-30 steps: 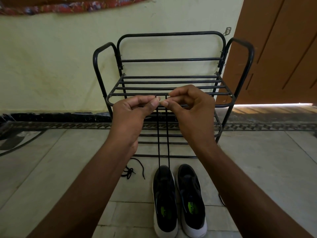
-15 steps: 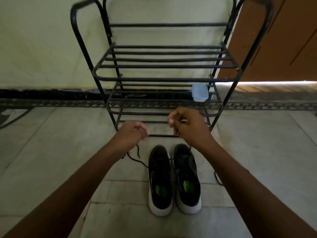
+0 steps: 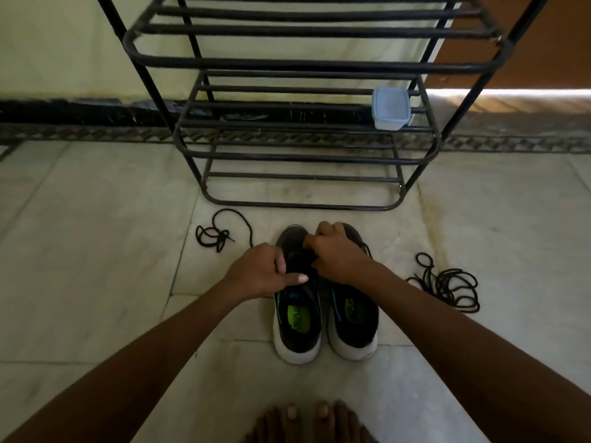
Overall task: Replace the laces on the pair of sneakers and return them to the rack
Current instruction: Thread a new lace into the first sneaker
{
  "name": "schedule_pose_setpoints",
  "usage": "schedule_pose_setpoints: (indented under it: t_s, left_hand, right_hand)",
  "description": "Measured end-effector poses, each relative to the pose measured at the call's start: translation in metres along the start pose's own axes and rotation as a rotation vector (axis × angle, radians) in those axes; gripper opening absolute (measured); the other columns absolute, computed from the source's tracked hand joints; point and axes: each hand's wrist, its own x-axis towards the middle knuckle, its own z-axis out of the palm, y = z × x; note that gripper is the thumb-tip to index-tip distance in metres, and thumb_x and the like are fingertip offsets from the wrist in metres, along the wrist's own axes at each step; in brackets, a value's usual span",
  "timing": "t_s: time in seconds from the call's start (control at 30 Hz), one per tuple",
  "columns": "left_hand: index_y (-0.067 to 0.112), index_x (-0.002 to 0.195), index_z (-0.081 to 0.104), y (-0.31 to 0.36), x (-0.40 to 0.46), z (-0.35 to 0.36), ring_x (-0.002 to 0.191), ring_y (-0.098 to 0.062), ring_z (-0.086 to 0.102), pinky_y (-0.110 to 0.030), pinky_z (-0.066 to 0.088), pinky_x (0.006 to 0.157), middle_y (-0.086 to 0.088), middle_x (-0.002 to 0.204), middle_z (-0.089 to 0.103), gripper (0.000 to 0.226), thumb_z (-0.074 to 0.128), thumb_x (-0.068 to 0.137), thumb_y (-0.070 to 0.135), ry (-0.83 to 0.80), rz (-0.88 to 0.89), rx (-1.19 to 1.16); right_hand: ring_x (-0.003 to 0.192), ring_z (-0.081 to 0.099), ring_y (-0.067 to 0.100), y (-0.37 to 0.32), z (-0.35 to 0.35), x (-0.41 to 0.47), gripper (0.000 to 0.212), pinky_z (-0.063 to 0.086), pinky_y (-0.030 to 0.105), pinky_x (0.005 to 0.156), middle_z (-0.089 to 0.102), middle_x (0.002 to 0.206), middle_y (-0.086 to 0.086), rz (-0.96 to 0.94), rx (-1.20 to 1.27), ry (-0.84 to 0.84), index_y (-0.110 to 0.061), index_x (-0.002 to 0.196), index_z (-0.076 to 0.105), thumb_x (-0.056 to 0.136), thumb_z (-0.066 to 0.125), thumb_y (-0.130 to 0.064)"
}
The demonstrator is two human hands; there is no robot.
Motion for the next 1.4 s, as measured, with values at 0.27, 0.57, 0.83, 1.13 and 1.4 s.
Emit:
schedule_pose_setpoints:
  t_s: [0.27,0.57,0.83,1.13,1.4]
  left_hand:
    - [0.027,0.076,0.059,-0.011,-0.011,0.014,0.101,-0.021,0.048,-0.038,0.042,0.093,0.001,0.099,0.046,0.027,0.072,0.091,0.045,0.023,0.161,-0.004]
    - [0.025,0.085,0.06,0.024,-0.071,0.023,0.069,-0.005,0.063,-0.022,0.054,0.063,0.007,0.072,0.064,0.022,0.082,0.086,0.025,0.3,0.158,-0.241]
    - [0.022,0.132,0.06,0.056,-0.089,0.059,0.096,-0.01,0.062,-0.025,0.049,0.084,0.003,0.108,0.069,0.031,0.058,0.103,0.032,0.128,0.483,-0.104]
    - [0.01,0.117,0.074,0.041,-0.077,0.049,0.098,-0.009,0.073,-0.035,0.061,0.088,-0.001,0.105,0.078,0.027,0.05,0.107,0.019,0.312,0.463,-0.311]
    - [0.027,0.13,0.057,0.032,-0.028,-0.004,0.076,-0.009,0.07,-0.02,0.052,0.061,0.003,0.115,0.075,0.057,0.081,0.084,0.002,0.155,0.143,-0.666]
  right_hand:
    - [0.116,0.04,0.036,0.001,0.001,0.001,0.02,0.048,0.046,0.09,0.05,0.117,0.016,-0.02,-0.054,-0.006,-0.008,0.106,0.063,0.09,0.063,-0.021]
    - [0.079,0.068,0.016,0.014,-0.035,-0.008,0.007,0.058,0.03,0.073,0.068,0.081,-0.002,0.047,0.429,0.046,-0.018,0.079,0.069,0.078,0.074,-0.015]
    - [0.068,0.072,0.015,0.0,-0.076,-0.024,0.004,0.058,0.029,0.062,0.075,0.073,0.003,-0.04,0.672,0.121,-0.011,0.091,0.072,0.092,0.07,-0.014]
    - [0.07,0.068,-0.006,-0.008,-0.083,-0.029,0.009,0.046,0.002,0.065,0.075,0.073,-0.006,-0.125,0.481,0.132,-0.012,0.094,0.076,0.095,0.069,-0.016]
    - [0.076,0.067,0.009,-0.018,-0.089,-0.025,0.023,0.058,0.034,0.079,0.073,0.071,-0.001,-0.157,0.373,0.191,-0.013,0.086,0.079,0.099,0.06,-0.016]
